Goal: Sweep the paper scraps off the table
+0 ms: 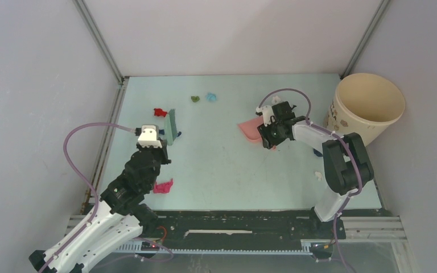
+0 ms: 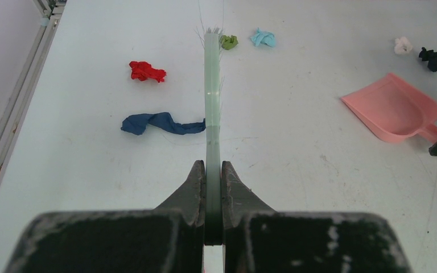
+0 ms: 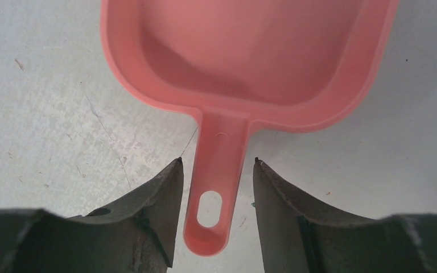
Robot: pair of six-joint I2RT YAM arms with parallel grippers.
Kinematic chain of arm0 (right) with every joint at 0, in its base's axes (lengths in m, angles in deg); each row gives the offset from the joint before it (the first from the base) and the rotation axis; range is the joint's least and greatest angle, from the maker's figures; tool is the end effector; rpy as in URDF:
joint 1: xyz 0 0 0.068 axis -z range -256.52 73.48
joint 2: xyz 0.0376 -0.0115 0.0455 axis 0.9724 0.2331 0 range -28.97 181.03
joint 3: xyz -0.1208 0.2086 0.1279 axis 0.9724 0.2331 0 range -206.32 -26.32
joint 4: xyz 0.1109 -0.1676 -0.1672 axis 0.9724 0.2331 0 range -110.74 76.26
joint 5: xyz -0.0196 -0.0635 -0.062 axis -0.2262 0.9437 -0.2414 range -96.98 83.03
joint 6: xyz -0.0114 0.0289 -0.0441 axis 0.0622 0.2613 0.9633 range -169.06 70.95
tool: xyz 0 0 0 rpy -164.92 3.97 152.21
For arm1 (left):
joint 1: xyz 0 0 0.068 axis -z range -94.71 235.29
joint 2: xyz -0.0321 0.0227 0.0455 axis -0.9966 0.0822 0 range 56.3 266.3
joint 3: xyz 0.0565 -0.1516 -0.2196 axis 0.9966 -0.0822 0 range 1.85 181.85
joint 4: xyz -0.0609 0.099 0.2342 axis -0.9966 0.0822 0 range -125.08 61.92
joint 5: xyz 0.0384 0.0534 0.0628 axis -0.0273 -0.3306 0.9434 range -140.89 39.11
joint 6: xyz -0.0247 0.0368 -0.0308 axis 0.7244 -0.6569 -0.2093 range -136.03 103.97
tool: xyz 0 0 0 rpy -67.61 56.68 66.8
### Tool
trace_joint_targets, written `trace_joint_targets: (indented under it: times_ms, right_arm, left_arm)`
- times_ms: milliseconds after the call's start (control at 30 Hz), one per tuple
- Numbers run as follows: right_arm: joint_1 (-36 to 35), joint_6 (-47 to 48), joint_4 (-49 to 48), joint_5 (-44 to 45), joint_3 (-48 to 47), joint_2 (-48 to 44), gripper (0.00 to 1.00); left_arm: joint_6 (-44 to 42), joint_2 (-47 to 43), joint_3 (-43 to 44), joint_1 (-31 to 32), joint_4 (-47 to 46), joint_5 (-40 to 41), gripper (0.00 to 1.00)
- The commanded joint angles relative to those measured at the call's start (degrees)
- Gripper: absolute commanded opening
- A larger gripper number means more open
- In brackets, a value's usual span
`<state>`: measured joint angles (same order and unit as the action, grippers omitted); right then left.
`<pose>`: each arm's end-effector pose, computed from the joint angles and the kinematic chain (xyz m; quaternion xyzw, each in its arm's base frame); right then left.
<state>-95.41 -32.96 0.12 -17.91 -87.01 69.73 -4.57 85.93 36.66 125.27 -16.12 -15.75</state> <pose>0.3254 0.1184 0.1777 -0.3127 0.9069 0.0983 0.2648 0.1123 -0.0673 0.3013 0.0042 0.7729 -0.0414 0.6332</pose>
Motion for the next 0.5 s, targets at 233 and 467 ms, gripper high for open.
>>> trace_joint_targets:
  times_ms: [233, 467]
  right_arm:
    - [0.83, -2.36, -0.04, 2.42, -0.13, 0.66, 0.53]
    - [1.05, -3.00, 0.38, 2.95, -0.12, 0.45, 0.51]
  left_arm:
    - [-0.57, -0.25, 0.59, -0.51, -2.61, -0.85, 0.00]
    - [-0.52, -0.43, 0.61, -0.44, -2.60, -0.92, 0.00]
